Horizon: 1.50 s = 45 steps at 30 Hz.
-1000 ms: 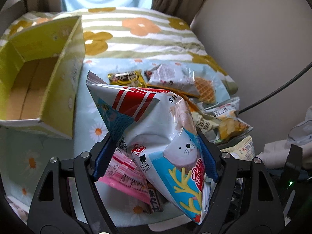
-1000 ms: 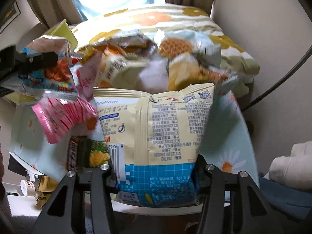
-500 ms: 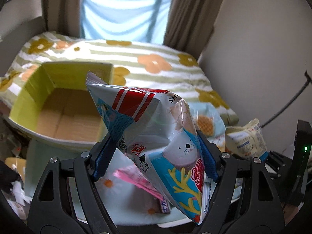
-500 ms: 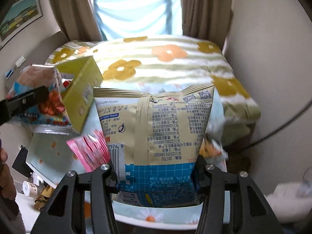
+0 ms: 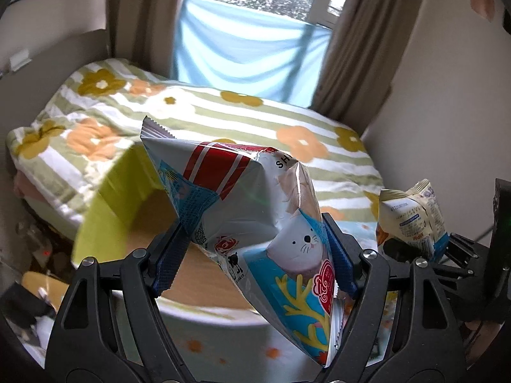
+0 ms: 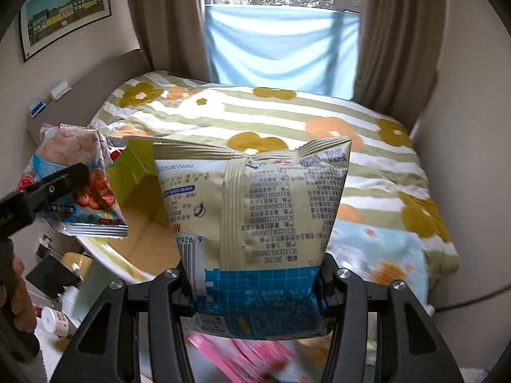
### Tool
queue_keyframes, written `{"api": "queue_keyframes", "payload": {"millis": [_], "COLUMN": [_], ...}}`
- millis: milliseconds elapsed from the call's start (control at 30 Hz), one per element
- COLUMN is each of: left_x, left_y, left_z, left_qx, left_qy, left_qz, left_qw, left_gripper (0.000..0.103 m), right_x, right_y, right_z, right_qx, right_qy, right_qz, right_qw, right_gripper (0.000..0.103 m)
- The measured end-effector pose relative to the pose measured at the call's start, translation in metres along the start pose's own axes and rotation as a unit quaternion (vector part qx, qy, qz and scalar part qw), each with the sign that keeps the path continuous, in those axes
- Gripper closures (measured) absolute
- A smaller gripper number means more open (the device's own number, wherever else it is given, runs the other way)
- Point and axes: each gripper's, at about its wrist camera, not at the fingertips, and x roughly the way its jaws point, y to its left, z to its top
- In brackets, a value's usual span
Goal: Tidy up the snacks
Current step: 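Carry both bags over the yellow box and open both tools to drop them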
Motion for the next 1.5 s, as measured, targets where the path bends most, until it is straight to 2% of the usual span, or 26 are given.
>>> {"api": "queue_keyframes", "payload": {"millis": [100,333,533,733,800,867,1167,1500], "left_x": [0.019,0.087,0.153,0.197,0.204,0.207,0.187,0.149], "left_y": [0.038,0.1,0.119,0.129,0.13,0.128,0.127,0.137], "left_z": [0.02,0.048,0.042,0.027,0.026,0.027,0.017,0.014], "left_qx": [-0.006,0.003,0.019,0.03,0.033,0.043,0.072,0.039], "left_qy": [0.013,0.067,0.126,0.171,0.178,0.174,0.163,0.134], "left_qz": [0.005,0.018,0.03,0.048,0.049,0.059,0.079,0.062], "left_qw": [0.9999,0.9976,0.9914,0.9837,0.9824,0.982,0.9808,0.9883], "left_gripper": [0.027,0.027,0.027,0.026,0.018,0.0,0.0,0.0], "right_x": [0.025,0.082,0.134,0.175,0.181,0.185,0.191,0.189], "right_y": [0.032,0.07,0.085,0.087,0.086,0.086,0.089,0.104], "right_z": [0.024,0.055,0.067,0.07,0.071,0.072,0.073,0.08], "right_qx": [0.002,0.024,0.031,0.026,0.022,0.018,0.003,-0.012], "right_qy": [0.007,0.034,0.072,0.107,0.111,0.111,0.116,0.1], "right_qz": [0.01,0.022,0.028,0.037,0.038,0.038,0.041,0.062], "right_qw": [1.0,0.999,0.997,0.993,0.993,0.993,0.992,0.993], "right_gripper": [0.055,0.055,0.055,0.055,0.055,0.055,0.055,0.055]}}
